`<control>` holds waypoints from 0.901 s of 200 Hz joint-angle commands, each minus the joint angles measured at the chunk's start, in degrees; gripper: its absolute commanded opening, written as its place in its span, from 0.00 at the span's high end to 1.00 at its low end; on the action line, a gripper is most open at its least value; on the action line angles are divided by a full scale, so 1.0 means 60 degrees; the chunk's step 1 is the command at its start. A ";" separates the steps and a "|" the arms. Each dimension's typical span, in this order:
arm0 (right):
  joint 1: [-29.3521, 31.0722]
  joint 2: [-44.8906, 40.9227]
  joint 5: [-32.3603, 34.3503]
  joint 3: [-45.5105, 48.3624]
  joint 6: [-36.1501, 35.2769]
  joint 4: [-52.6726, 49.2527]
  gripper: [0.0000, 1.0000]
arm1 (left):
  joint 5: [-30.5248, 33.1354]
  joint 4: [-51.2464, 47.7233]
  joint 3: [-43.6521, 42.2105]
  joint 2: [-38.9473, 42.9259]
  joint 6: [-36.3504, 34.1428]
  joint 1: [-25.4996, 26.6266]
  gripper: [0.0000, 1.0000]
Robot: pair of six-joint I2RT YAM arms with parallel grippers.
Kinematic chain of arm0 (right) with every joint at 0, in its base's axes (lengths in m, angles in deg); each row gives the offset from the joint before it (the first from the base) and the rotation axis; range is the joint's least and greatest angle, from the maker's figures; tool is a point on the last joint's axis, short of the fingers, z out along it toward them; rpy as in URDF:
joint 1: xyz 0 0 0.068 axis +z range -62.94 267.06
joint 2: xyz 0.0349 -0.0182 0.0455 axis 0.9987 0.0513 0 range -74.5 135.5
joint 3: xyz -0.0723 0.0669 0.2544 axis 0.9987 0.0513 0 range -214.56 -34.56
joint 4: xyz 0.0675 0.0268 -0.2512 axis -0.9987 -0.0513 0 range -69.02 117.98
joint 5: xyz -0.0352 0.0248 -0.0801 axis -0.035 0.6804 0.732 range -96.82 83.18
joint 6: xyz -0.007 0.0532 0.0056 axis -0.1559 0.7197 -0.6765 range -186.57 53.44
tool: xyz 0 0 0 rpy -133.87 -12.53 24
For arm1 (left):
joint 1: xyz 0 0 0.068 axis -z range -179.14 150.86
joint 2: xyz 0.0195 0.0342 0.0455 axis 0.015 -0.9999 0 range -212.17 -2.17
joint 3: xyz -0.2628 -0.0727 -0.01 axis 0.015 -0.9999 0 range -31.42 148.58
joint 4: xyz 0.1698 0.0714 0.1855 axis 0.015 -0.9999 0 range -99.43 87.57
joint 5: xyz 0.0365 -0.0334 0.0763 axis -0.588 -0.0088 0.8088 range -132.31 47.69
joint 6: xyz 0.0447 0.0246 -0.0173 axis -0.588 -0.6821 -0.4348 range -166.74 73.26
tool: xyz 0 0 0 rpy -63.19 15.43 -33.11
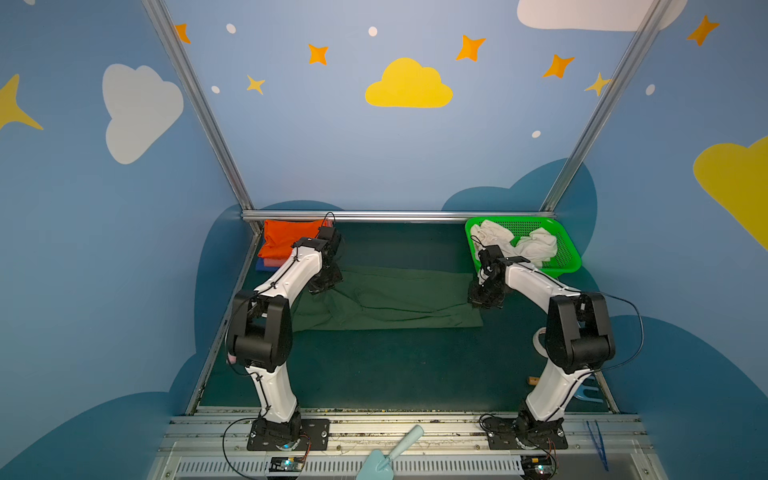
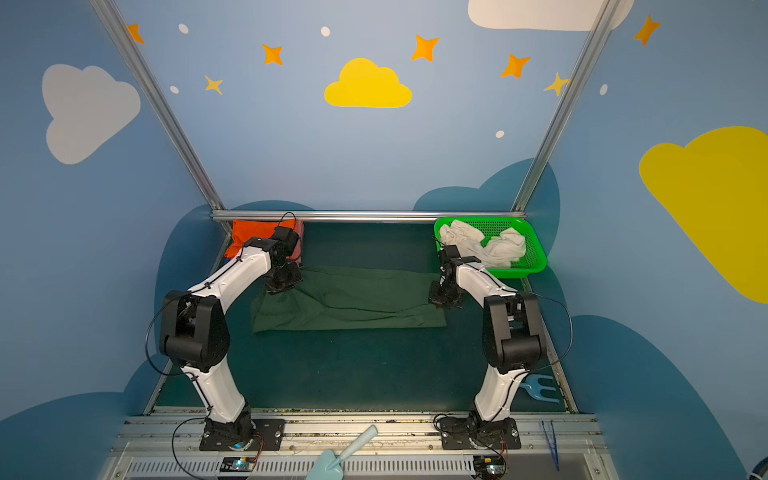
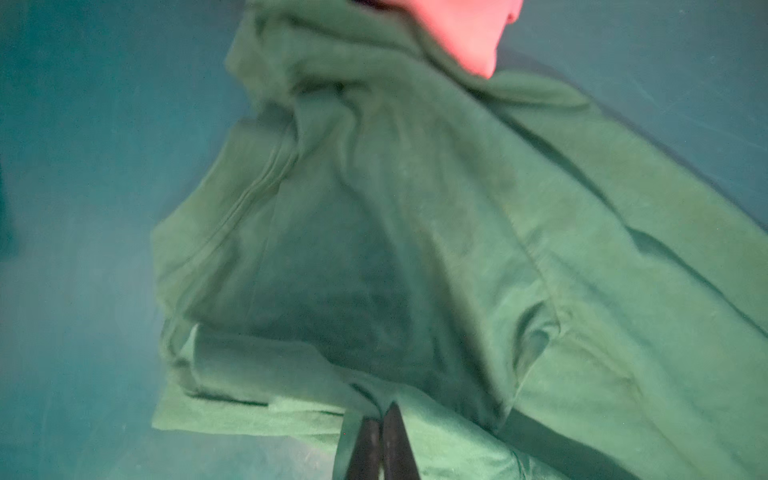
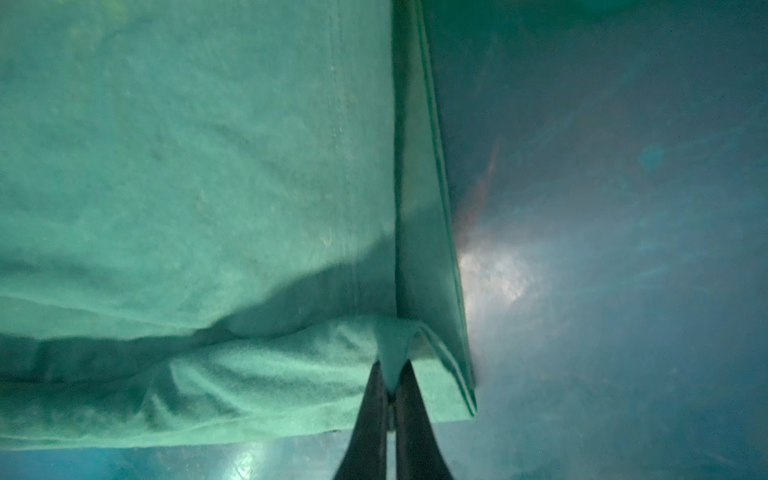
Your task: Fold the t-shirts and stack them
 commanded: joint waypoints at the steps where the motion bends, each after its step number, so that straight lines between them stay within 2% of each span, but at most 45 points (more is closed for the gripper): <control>1: -0.0055 0.0253 0.0002 -0.0370 -0.0067 -0.0227 1.00 | 0.0042 -0.0347 0.0516 -0.0374 -0.0337 -0.0109 0.96; 64: -0.0094 0.0965 0.0035 -0.0904 -0.0143 -0.0335 1.00 | -0.0029 -0.0456 0.1450 -0.1460 -0.0507 -0.0279 0.96; 100: -0.0109 0.1299 0.0050 -0.1201 -0.0089 -0.0335 0.88 | -0.0033 -0.0439 0.1833 -0.1858 -0.0403 -0.0372 0.93; 122: -0.0097 0.1328 0.0019 -0.1342 -0.0042 -0.0324 0.77 | -0.0128 -0.0432 0.2116 -0.2043 -0.0288 -0.0411 0.88; 139: -0.0109 0.1225 0.0032 -0.1405 0.0015 -0.0303 0.72 | -0.0150 -0.0421 0.2333 -0.2132 -0.0197 -0.0420 0.85; 180: -0.0101 0.0709 -0.0188 -0.1484 -0.0077 -0.0310 0.65 | -0.0223 -0.0561 0.2878 -0.2138 -0.0093 -0.0457 0.71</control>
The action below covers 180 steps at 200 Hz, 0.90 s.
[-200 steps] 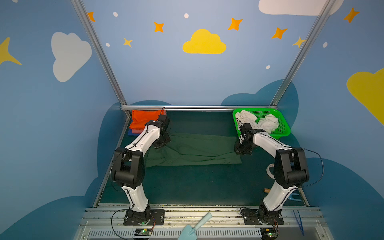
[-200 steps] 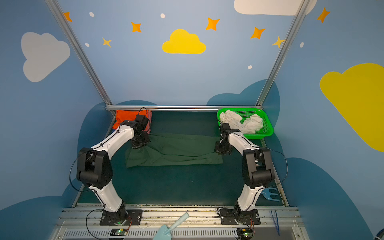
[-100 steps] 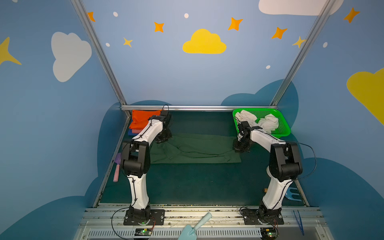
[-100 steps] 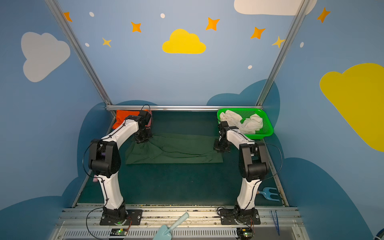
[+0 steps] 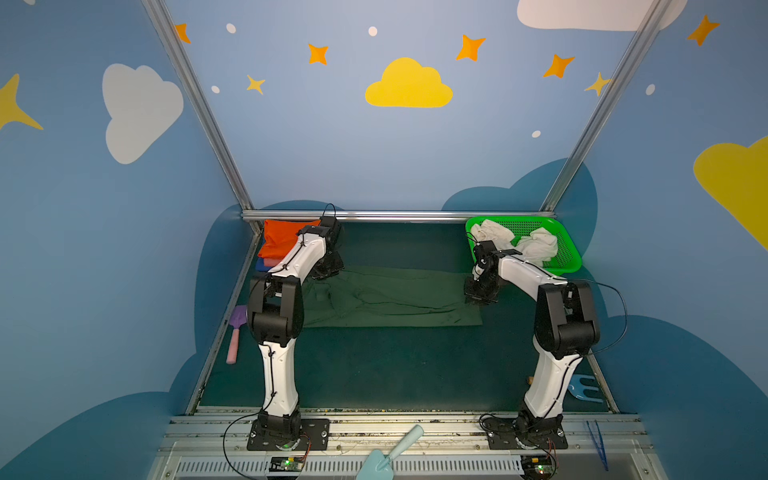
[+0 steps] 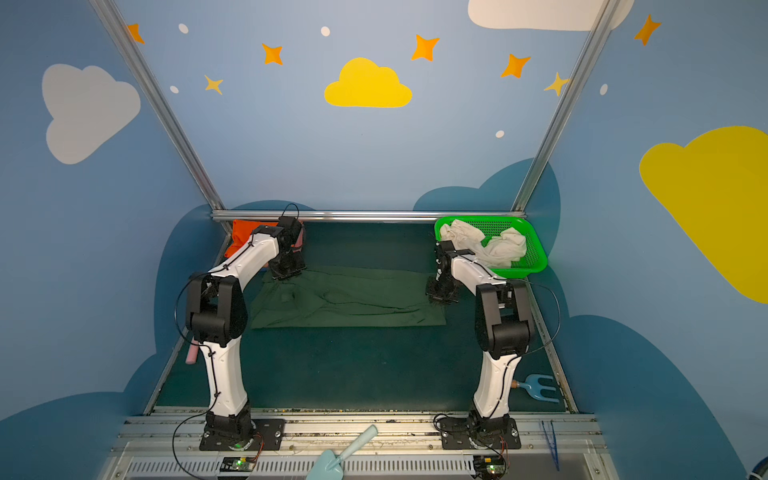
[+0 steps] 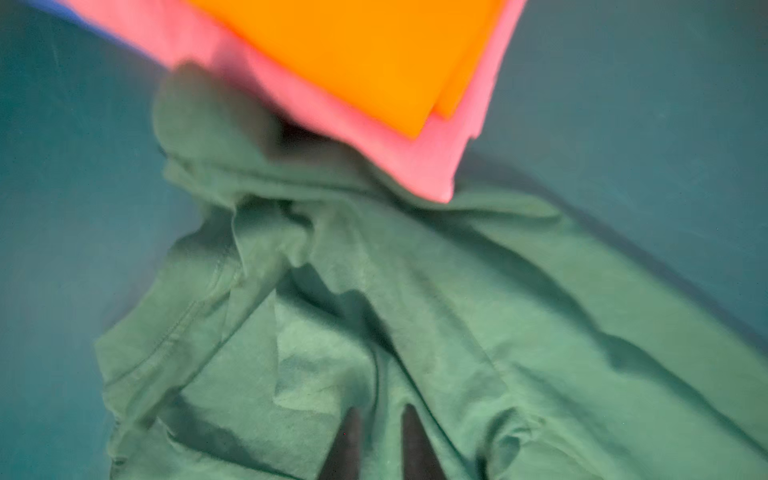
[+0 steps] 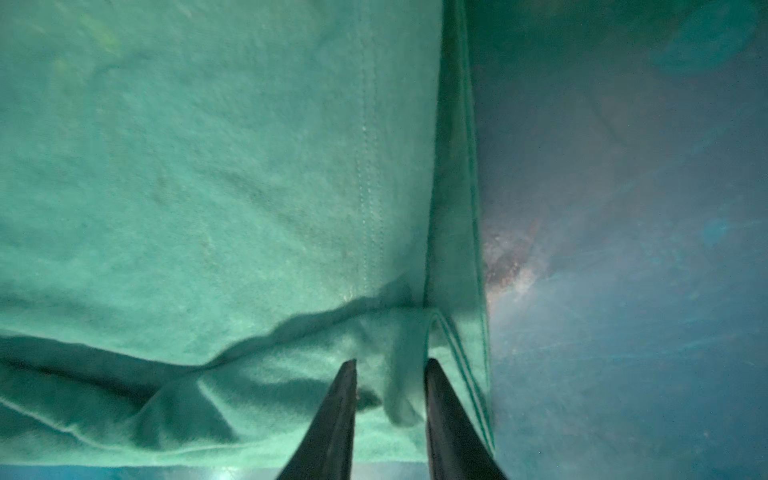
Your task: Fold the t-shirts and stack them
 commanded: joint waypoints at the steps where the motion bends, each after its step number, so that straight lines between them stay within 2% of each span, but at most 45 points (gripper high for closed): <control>1: -0.0103 -0.0448 -0.0054 -0.0274 0.0017 0.0153 0.65 | -0.0041 -0.0281 0.0381 -0.0004 0.0108 -0.0064 0.70; 32: -0.0109 -0.1008 -0.0483 -0.0123 -0.0179 0.0252 0.54 | 0.0042 -0.0177 0.0005 0.0807 0.0128 -0.0058 0.47; 57: -0.0076 -0.1495 -0.1042 0.0134 -0.0298 0.0443 0.50 | -0.0110 0.0193 -0.1115 0.2056 0.0243 -0.0042 0.43; 81: 0.0033 -0.1907 -0.1378 0.0416 -0.0361 0.0568 0.49 | -0.1029 0.1036 -0.3020 0.3282 0.0368 0.0017 0.43; 99: 0.0129 -0.2135 -0.1430 0.0572 -0.0389 0.0553 0.48 | -0.1412 0.1280 -0.4041 0.3719 0.0636 0.0089 0.53; 118: 0.0250 -0.2384 -0.1471 0.0752 -0.0381 0.0548 0.48 | -0.1322 0.1341 -0.4845 0.3887 0.0885 0.0180 0.72; 137: 0.0381 -0.2632 -0.1489 0.0960 -0.0327 0.0587 0.48 | -0.1329 0.1576 -0.5448 0.3877 0.1041 0.0183 0.87; 180: 0.0601 -0.2950 -0.1638 0.1243 -0.0253 0.0708 0.50 | -0.1305 0.1870 -0.5584 0.3036 0.0999 0.0211 0.95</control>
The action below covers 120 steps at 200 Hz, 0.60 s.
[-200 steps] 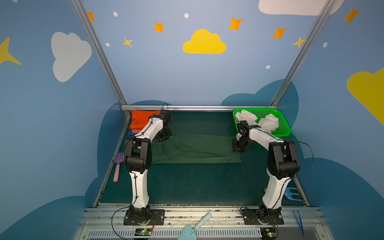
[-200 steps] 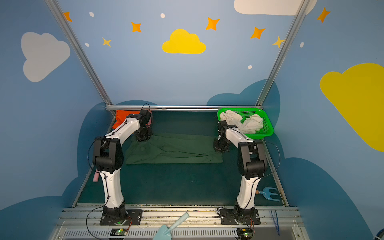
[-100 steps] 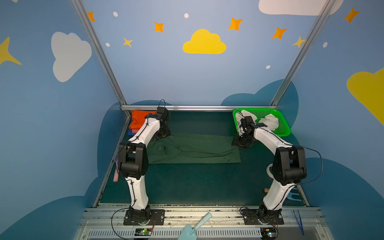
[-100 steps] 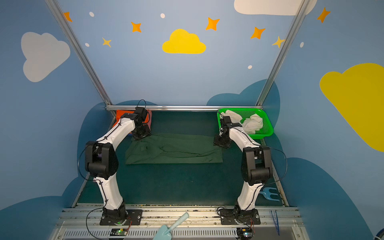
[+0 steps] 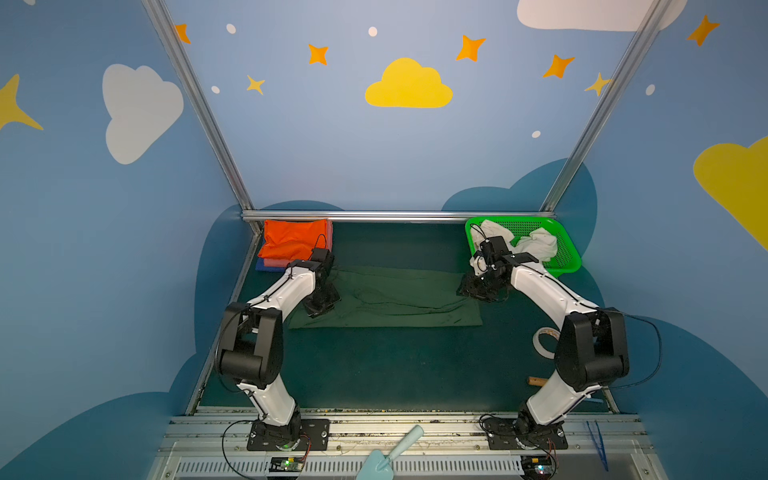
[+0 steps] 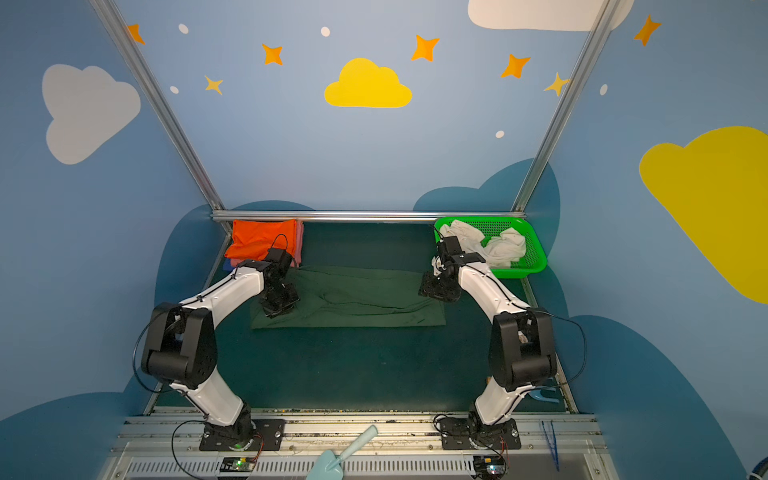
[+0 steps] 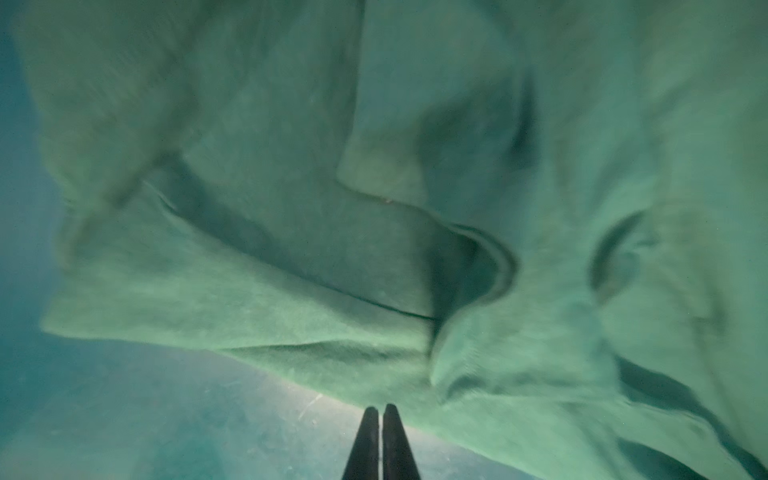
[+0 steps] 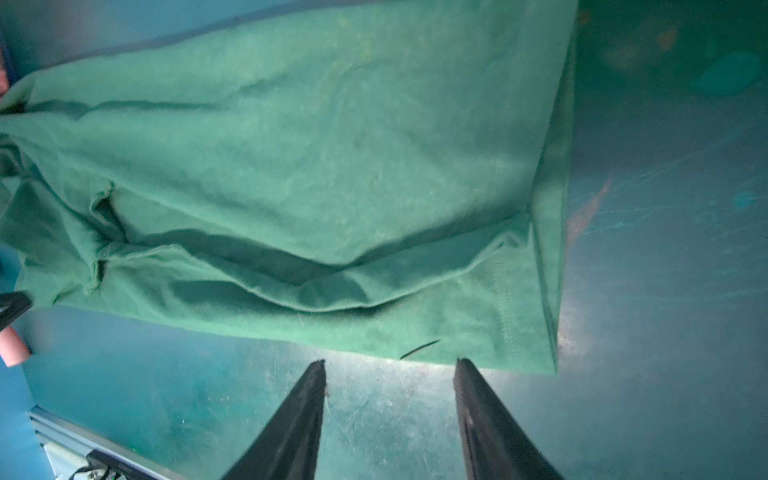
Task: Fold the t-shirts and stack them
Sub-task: 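Reposition both grippers onto the folded shirt's edge to grasp it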
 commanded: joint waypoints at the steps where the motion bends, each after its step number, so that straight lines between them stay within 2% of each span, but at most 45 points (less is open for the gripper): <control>1: 0.0110 -0.0377 -0.0213 0.0131 -0.0015 0.0101 0.50 | 0.0012 0.0325 0.0176 -0.0453 0.0025 0.0014 0.95; 25: 0.0182 -0.0393 -0.0294 0.0163 -0.0015 0.0113 0.52 | -0.0060 0.0367 0.0600 -0.1139 -0.0139 0.0007 0.94; 68: 0.0206 -0.0336 -0.0248 0.0198 0.0013 0.0089 0.52 | -0.0823 0.0796 0.1314 -0.1812 -0.0113 0.0029 0.90; 120: 0.0220 -0.0219 -0.0270 0.0221 0.0060 0.0060 0.53 | -0.1428 0.0862 0.3111 -0.3085 -0.0055 -0.0015 0.89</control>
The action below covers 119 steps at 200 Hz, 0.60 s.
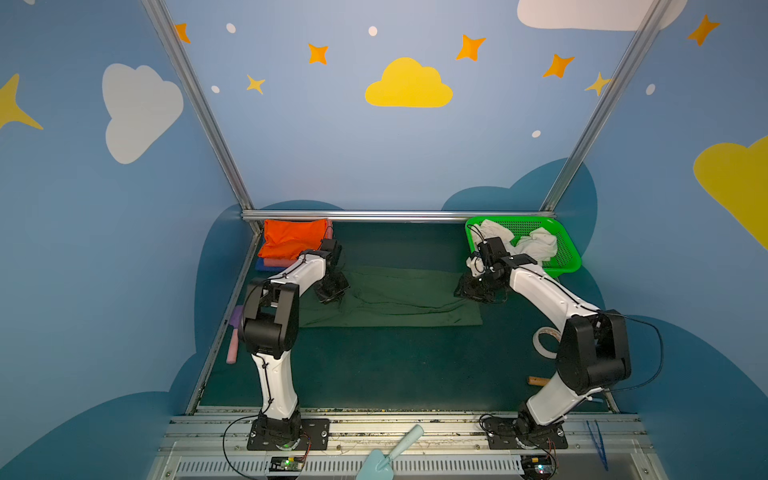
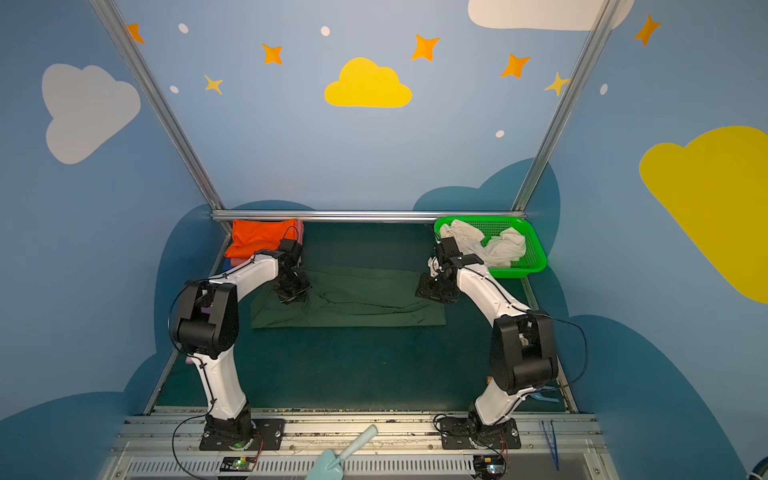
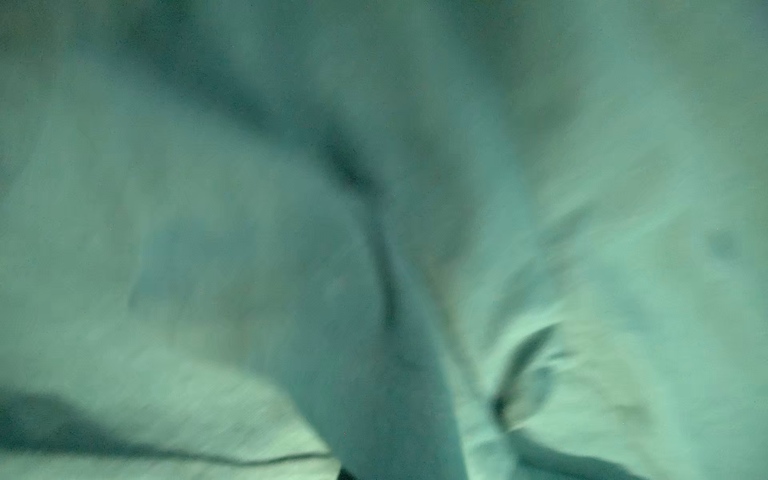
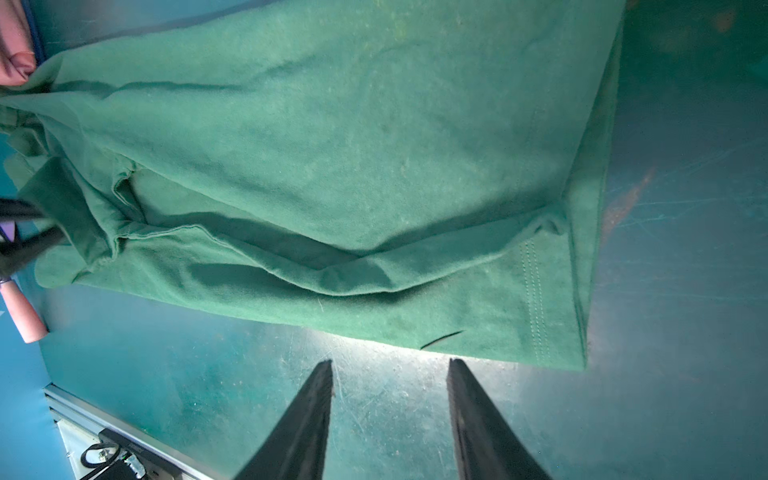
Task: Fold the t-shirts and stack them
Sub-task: 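Reposition both grippers onto the folded shirt's edge to grasp it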
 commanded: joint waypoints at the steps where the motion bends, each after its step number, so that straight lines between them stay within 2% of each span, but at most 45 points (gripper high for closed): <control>1: 0.0031 -0.0106 -0.0069 0.0103 0.0011 -0.0013 0.53 | -0.0467 0.0139 0.0775 -0.0632 0.0012 -0.0019 0.89; 38: 0.0137 -0.0014 -0.0197 0.0177 0.0145 0.0126 0.54 | -0.0984 -0.0080 0.2558 -0.1646 0.0211 -0.0132 0.86; 84: 0.0597 0.0367 -0.0277 -0.0039 0.0246 0.0239 0.54 | -0.0873 -0.1105 0.4967 -0.2633 0.0026 -0.0192 0.83; 105: 0.0809 0.0562 -0.0278 -0.0189 0.0240 0.0264 0.54 | -0.0638 -0.1501 0.5506 -0.2508 -0.0216 -0.0222 0.82; 119: 0.0889 0.0745 -0.0306 -0.0324 0.0158 0.0254 0.54 | -0.0028 -0.1627 0.5483 -0.2091 -0.0402 -0.0238 0.82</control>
